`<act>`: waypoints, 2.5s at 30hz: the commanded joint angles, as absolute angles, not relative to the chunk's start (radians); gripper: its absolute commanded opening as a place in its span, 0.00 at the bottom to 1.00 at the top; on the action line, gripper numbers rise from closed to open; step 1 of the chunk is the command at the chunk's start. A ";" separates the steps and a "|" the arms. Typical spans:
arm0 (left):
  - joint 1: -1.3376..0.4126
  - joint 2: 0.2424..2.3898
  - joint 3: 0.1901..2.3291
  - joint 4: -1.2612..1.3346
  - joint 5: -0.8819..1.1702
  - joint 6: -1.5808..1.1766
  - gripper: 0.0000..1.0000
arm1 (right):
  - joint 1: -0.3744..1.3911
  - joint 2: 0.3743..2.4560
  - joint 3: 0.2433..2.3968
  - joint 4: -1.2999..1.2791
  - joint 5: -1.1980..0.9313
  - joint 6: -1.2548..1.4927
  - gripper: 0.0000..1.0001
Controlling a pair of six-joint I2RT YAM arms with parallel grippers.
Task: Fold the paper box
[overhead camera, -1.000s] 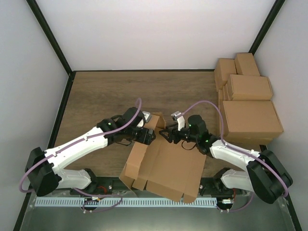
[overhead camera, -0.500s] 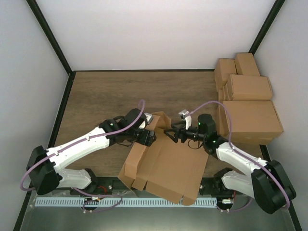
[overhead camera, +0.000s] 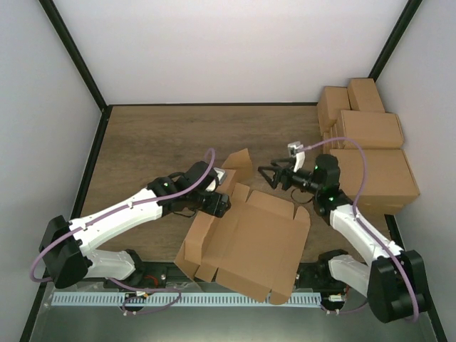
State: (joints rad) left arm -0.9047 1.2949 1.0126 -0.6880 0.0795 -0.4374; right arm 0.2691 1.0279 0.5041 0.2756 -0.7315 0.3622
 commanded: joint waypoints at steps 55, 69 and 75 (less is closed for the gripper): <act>-0.971 1.421 1.216 -0.845 -0.195 -0.342 0.74 | 0.386 1.437 0.638 0.534 -0.661 0.146 0.01; -0.965 1.457 1.281 -0.870 -0.280 -0.262 0.75 | 0.539 1.240 0.614 0.353 -0.347 0.379 0.01; -0.975 1.480 1.299 -0.882 -0.271 -0.255 0.75 | 0.652 1.169 0.509 0.412 -0.211 0.449 0.01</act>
State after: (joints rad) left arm -0.9638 1.4586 1.2694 -0.8864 -0.2756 -0.2840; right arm 0.5720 1.2140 0.5491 0.3695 -0.3134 0.3588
